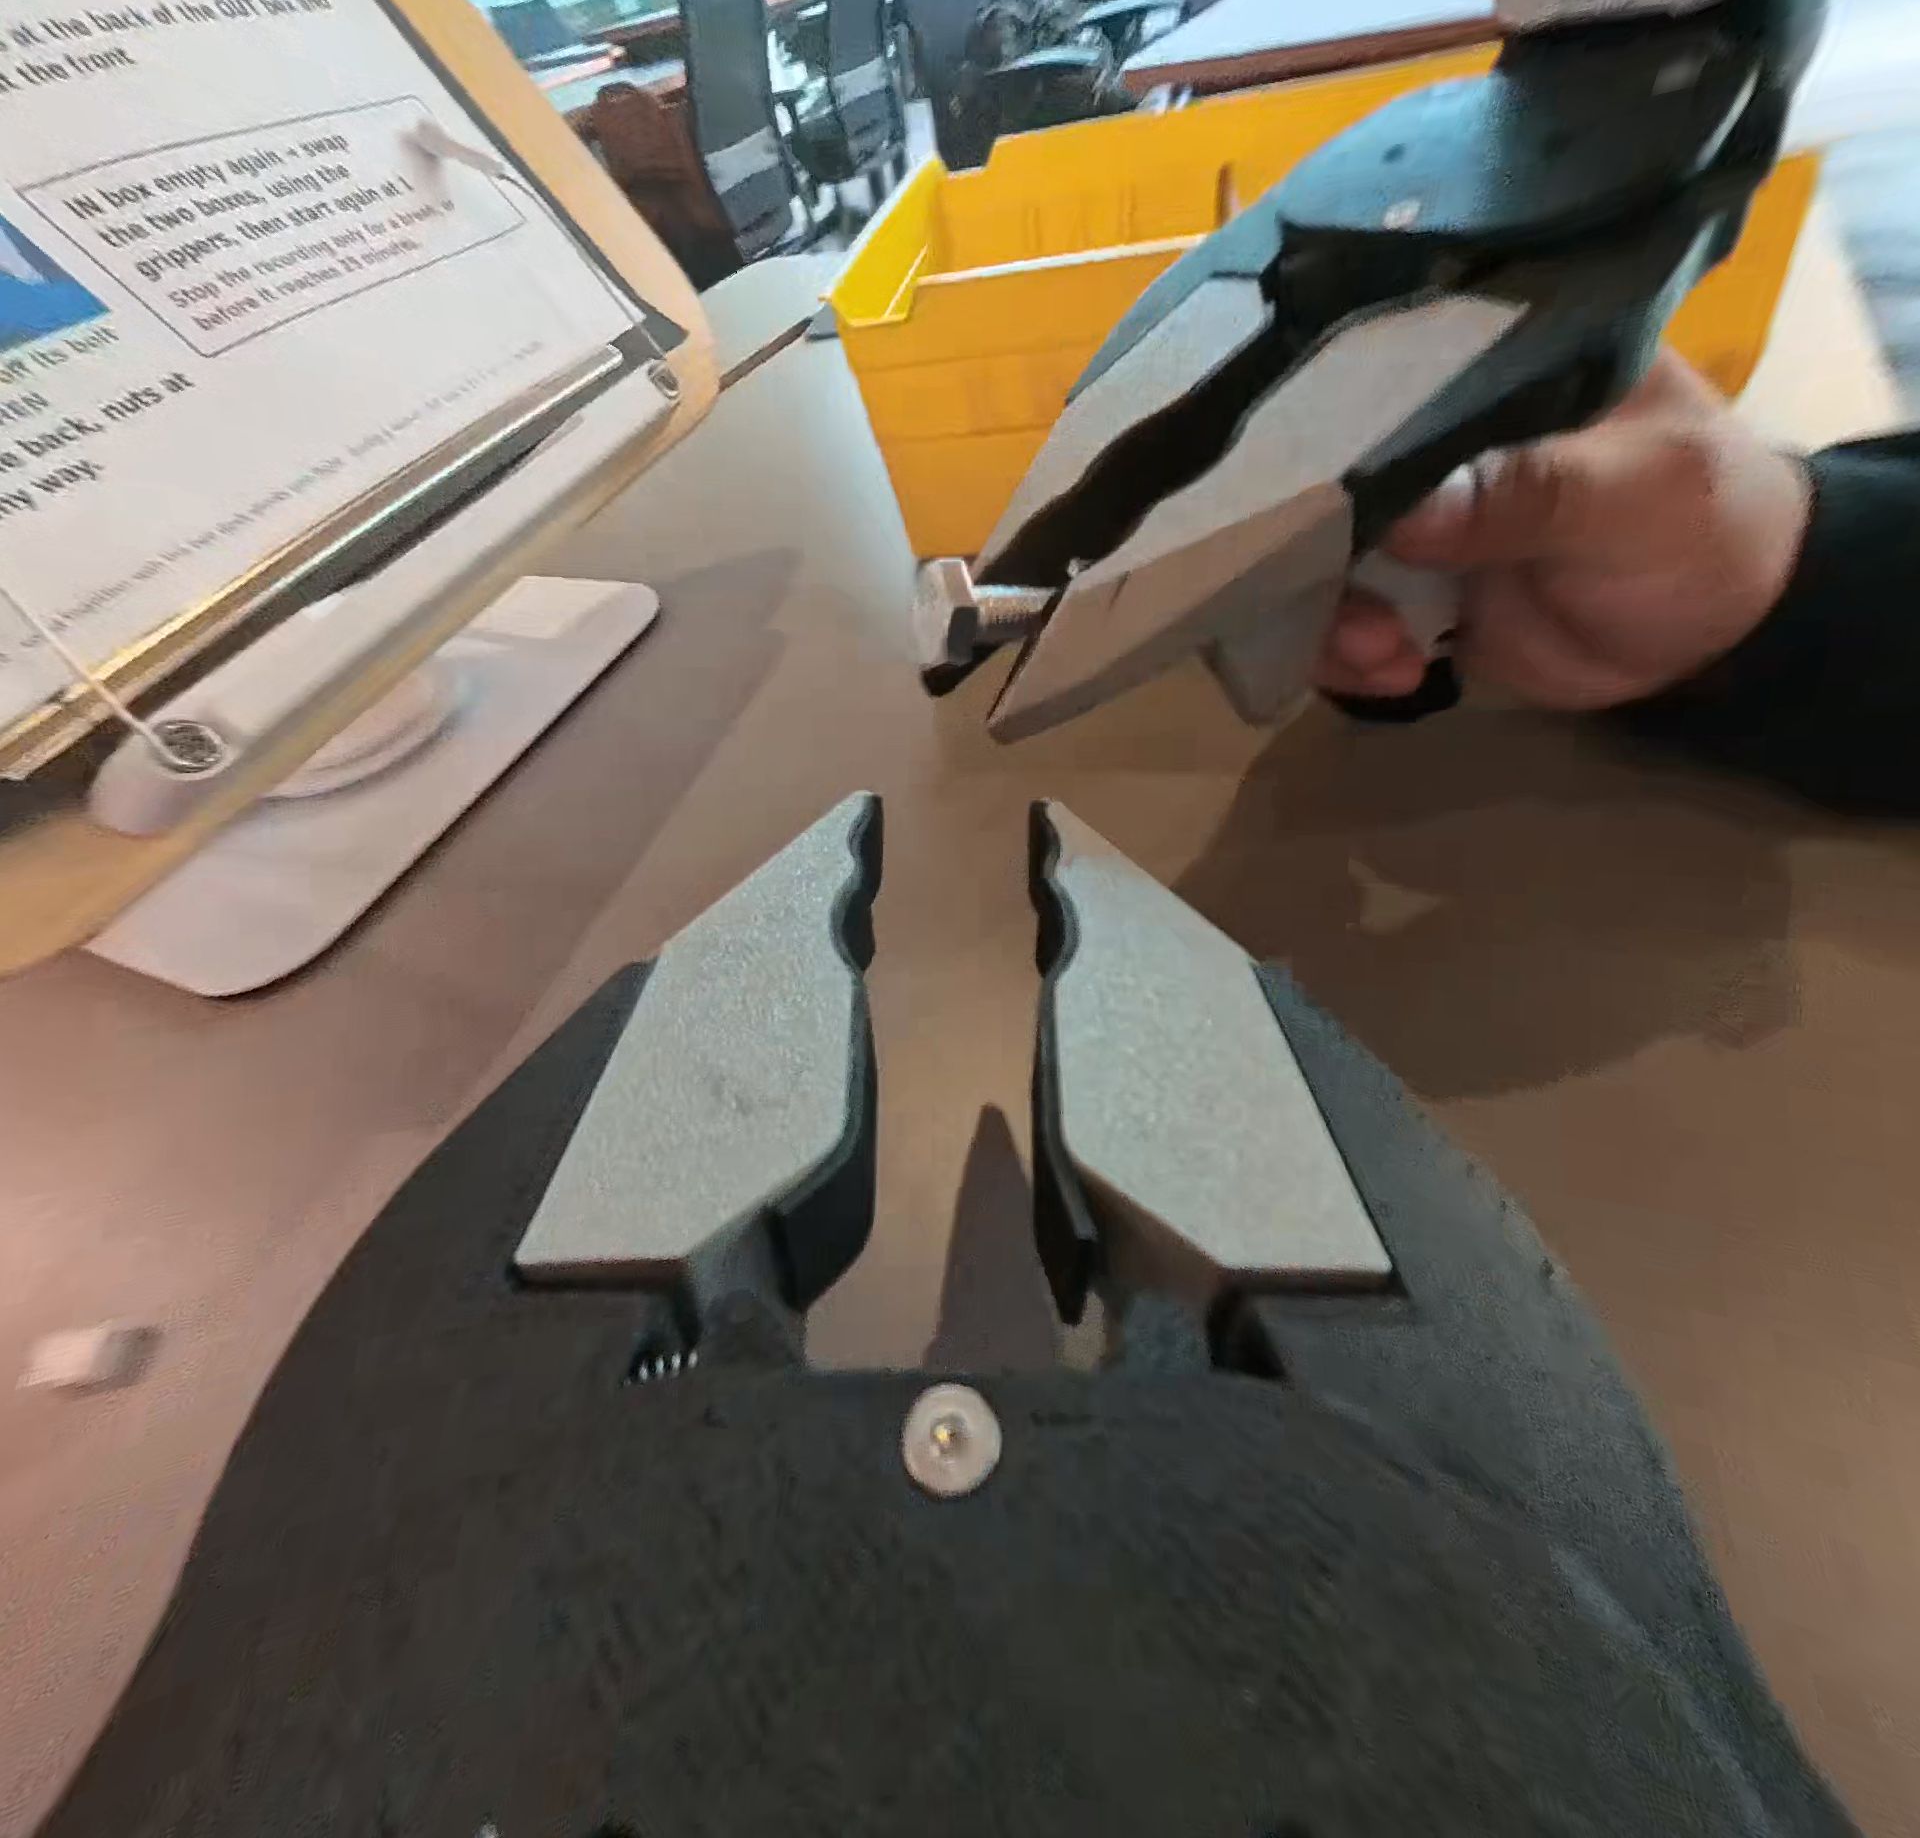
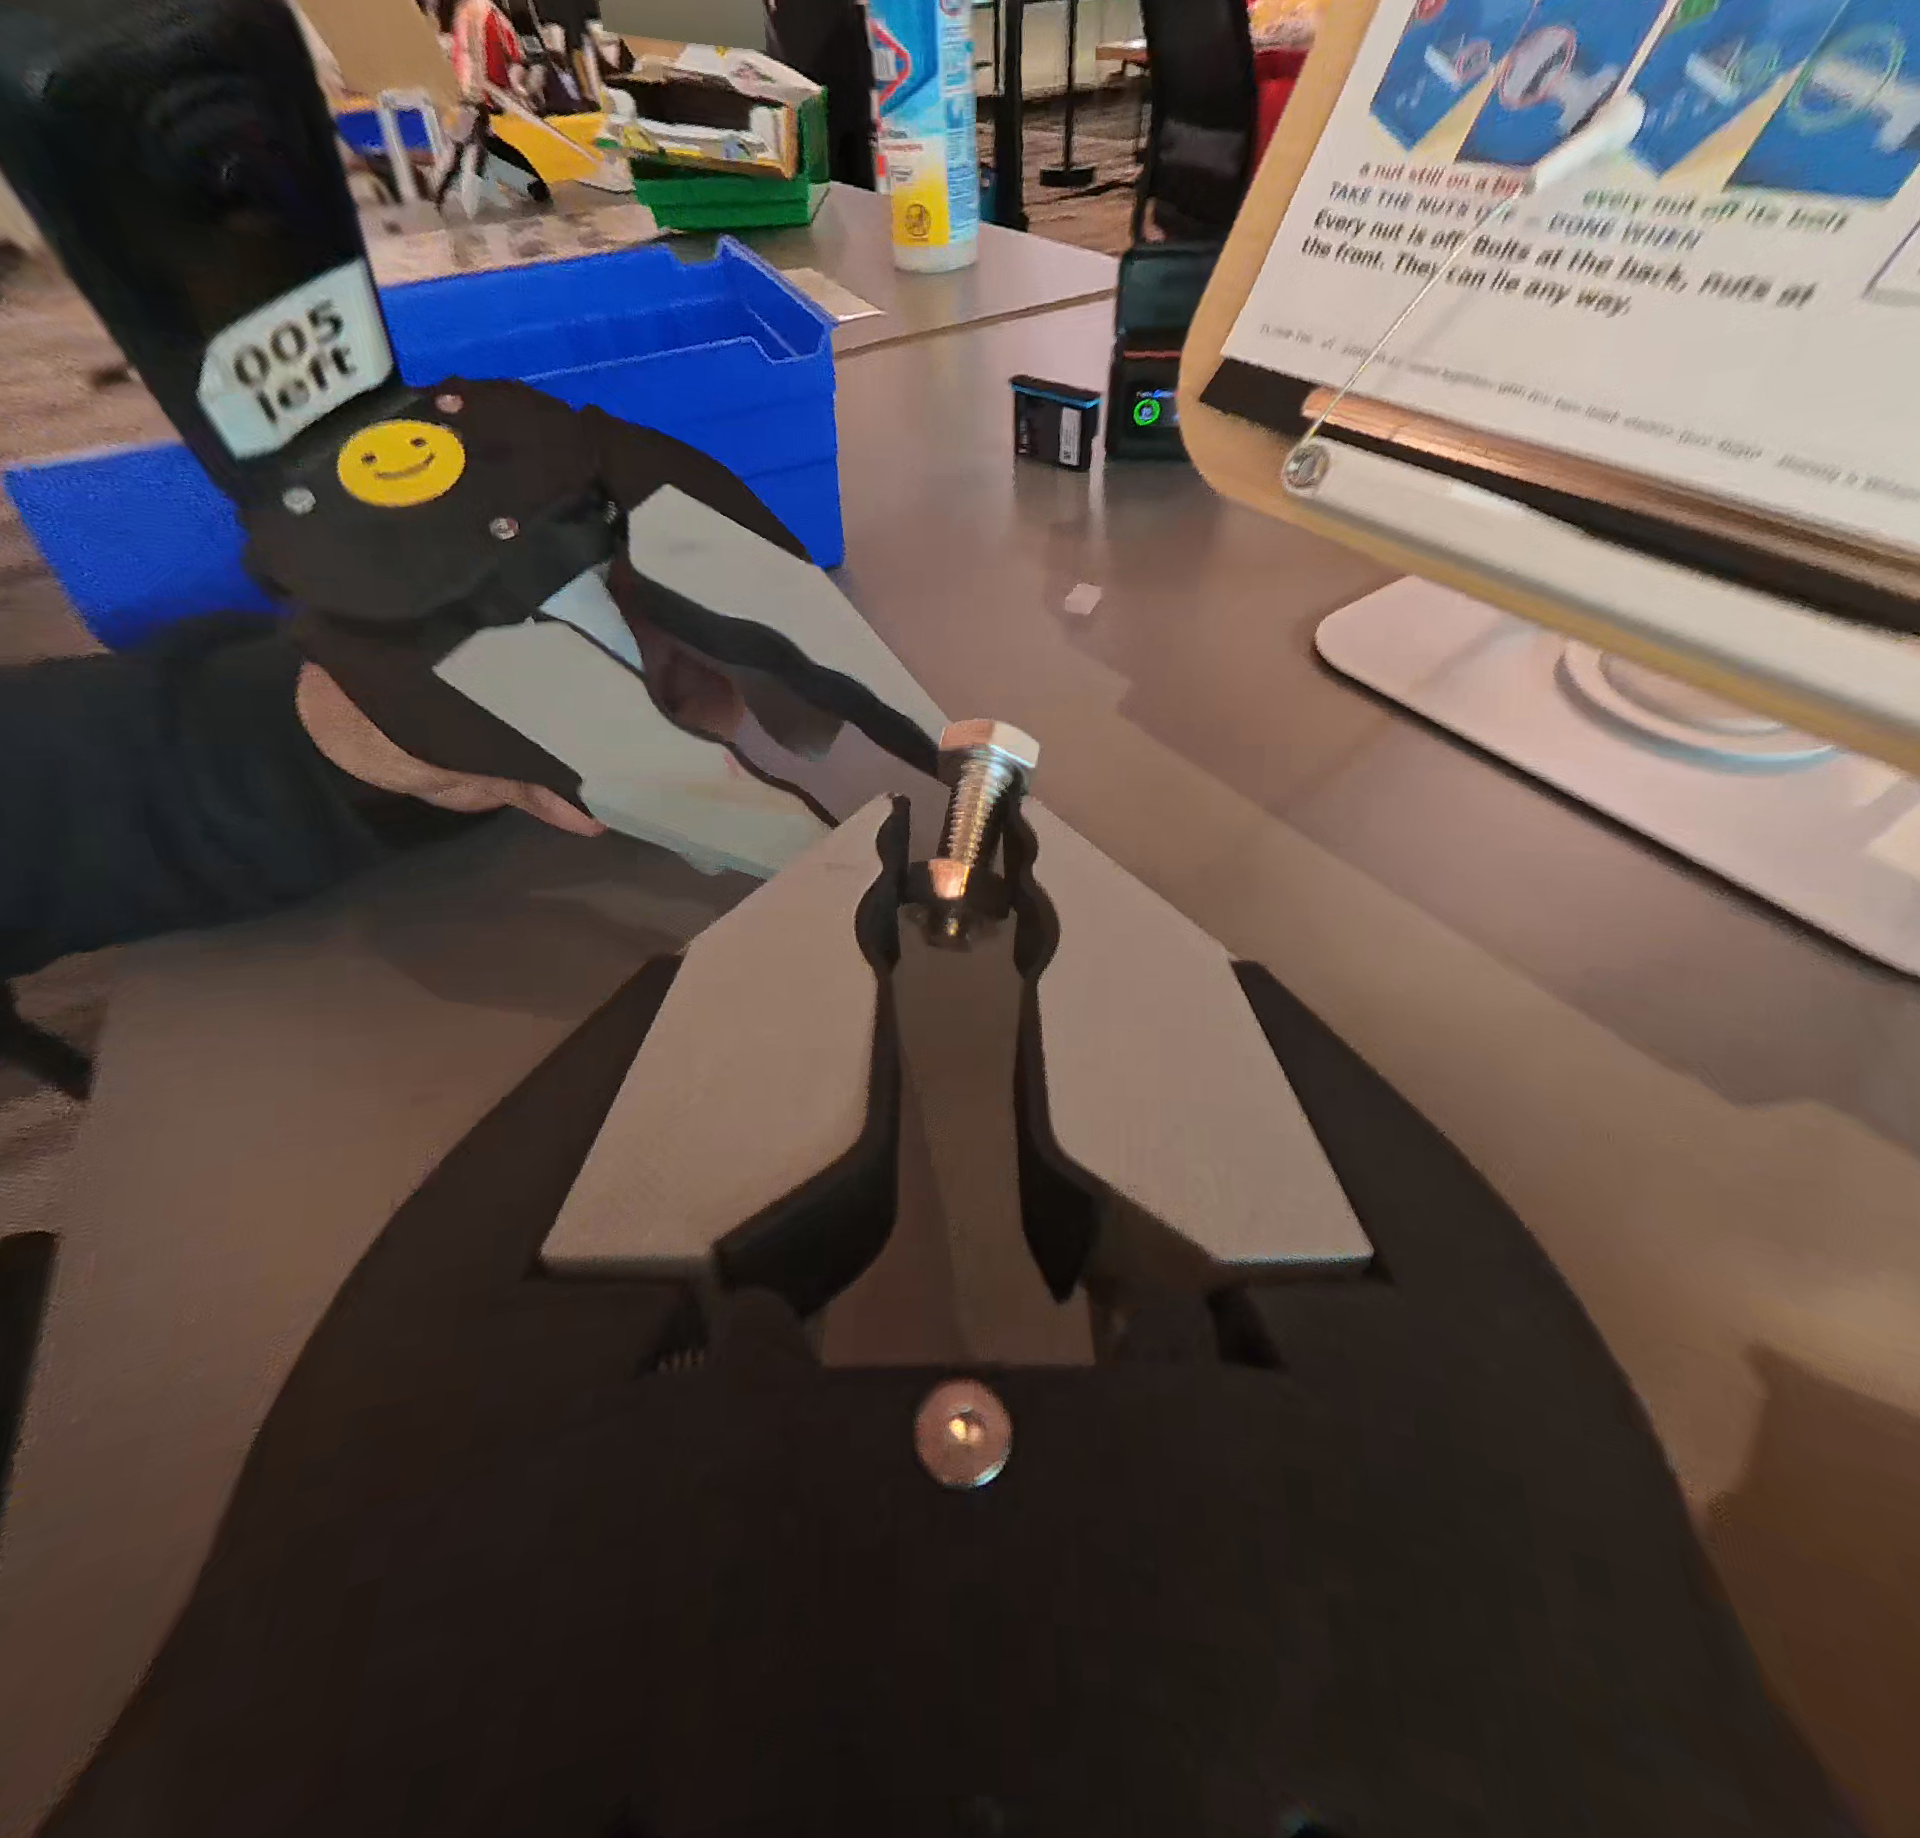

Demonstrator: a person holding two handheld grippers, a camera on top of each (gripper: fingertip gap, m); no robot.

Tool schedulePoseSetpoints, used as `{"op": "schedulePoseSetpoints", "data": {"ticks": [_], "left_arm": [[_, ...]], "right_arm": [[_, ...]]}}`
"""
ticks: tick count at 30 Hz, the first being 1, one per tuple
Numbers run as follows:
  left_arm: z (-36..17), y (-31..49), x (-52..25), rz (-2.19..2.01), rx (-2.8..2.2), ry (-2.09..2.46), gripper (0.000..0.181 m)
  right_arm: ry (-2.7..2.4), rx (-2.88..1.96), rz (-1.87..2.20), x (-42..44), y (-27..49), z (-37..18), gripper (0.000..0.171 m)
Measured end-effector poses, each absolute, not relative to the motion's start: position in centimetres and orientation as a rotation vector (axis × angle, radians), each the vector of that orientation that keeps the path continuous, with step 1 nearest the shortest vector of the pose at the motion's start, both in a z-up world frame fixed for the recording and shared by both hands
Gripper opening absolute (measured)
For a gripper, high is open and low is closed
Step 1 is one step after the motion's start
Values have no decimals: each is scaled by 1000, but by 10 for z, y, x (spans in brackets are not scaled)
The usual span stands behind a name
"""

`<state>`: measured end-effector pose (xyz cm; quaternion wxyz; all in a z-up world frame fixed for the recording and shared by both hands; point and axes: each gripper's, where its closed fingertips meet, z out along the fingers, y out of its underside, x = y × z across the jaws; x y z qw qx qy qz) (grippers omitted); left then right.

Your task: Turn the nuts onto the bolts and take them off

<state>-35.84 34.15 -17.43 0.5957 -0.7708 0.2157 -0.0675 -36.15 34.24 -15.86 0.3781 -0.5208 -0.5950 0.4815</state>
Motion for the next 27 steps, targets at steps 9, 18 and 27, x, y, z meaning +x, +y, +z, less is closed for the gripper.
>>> {"op": "schedulePoseSetpoints", "data": {"ticks": [9,18,27], "left_arm": [[-163,344,-369,-307,-1737,428,23],[-160,365,-371,-605,-1740,359,29],[-151,373,-382,-754,-1690,214,26]], "right_arm": [[-1591,-1208,803,-370,347,-172,14],[-1556,-1190,621,-390,378,-175,14],[-1538,-1054,454,-399,376,-165,14]]}}
